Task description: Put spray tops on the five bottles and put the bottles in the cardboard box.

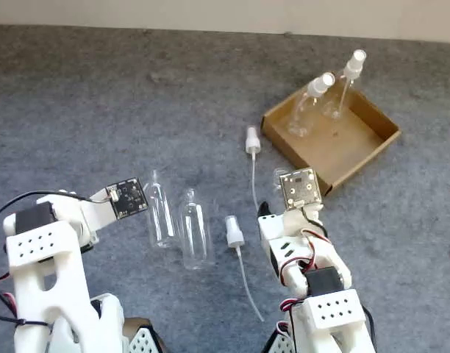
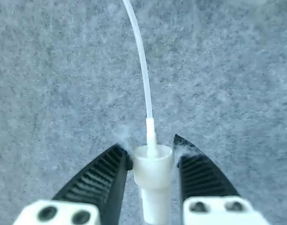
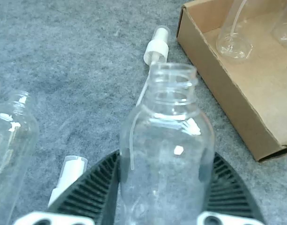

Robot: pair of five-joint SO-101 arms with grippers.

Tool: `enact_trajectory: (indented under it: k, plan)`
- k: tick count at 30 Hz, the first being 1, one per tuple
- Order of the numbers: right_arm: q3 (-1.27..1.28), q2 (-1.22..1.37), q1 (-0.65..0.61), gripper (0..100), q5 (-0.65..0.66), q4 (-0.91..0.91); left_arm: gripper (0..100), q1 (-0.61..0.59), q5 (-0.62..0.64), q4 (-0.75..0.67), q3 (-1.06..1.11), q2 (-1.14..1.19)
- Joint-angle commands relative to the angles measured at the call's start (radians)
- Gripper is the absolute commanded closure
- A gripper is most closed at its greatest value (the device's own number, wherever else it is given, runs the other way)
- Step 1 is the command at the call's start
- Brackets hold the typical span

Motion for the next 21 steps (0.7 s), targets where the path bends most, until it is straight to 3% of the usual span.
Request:
enact_trajectory:
  k: [1,10,21]
  plan:
    - [-0.013,-0.018,-0.005,80.7,-0.002,-0.021,98,-0.004,-0.565,-0.002,-0.001,-0.028]
    - [-0.013,-0.018,-0.005,80.7,-0.002,-0.021,98,-0.001,-0.62,-0.023,0.031,-0.027]
    - [-0.013,-0.018,-0.005,80.7,-0.002,-0.021,98,-0.001,-0.618,-0.253,0.176,-0.027]
